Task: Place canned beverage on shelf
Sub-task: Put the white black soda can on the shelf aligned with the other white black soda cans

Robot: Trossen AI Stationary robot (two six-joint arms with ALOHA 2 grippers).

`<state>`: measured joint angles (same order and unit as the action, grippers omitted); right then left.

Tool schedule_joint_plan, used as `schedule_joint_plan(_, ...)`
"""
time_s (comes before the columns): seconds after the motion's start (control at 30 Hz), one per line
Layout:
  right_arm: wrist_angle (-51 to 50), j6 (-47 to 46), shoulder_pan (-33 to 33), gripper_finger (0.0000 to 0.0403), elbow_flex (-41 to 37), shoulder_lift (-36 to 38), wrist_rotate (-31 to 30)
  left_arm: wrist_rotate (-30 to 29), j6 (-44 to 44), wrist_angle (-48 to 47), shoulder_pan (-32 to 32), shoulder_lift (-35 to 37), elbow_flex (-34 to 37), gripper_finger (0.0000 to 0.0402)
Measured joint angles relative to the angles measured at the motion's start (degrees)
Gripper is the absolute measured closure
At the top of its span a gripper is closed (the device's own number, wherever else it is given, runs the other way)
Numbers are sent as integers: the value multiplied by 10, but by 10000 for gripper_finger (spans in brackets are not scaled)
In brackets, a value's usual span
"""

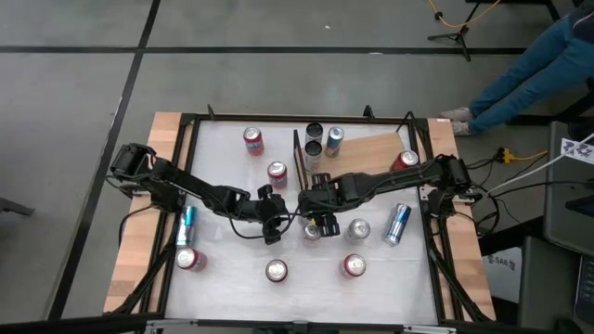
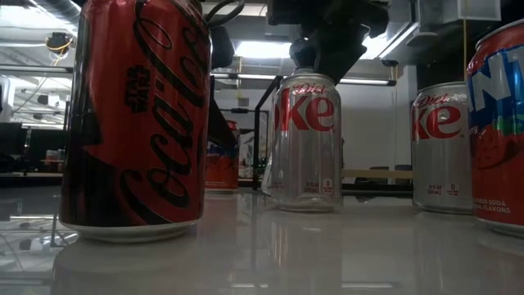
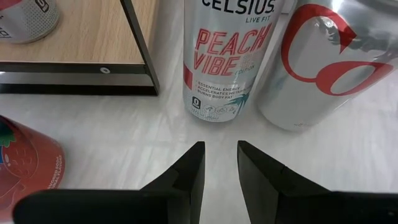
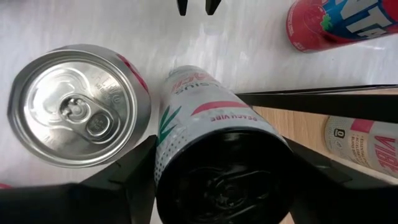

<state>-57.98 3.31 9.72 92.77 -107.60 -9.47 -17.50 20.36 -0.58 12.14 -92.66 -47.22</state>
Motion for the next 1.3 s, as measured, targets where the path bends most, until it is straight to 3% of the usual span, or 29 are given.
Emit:
schedule_joint_plan(0.53, 0, 0, 0, 139, 0, 0, 1, 0, 0, 0, 0, 0, 0, 317)
schedule_joint_plan(0.9, 0, 0, 0, 50, -2, -3, 4, 0, 0, 0, 0, 0, 0, 317)
schedule_joint_plan(1.3, 9, 0, 0, 43, -2, -2, -2, 0, 0, 0, 0, 0, 0, 317)
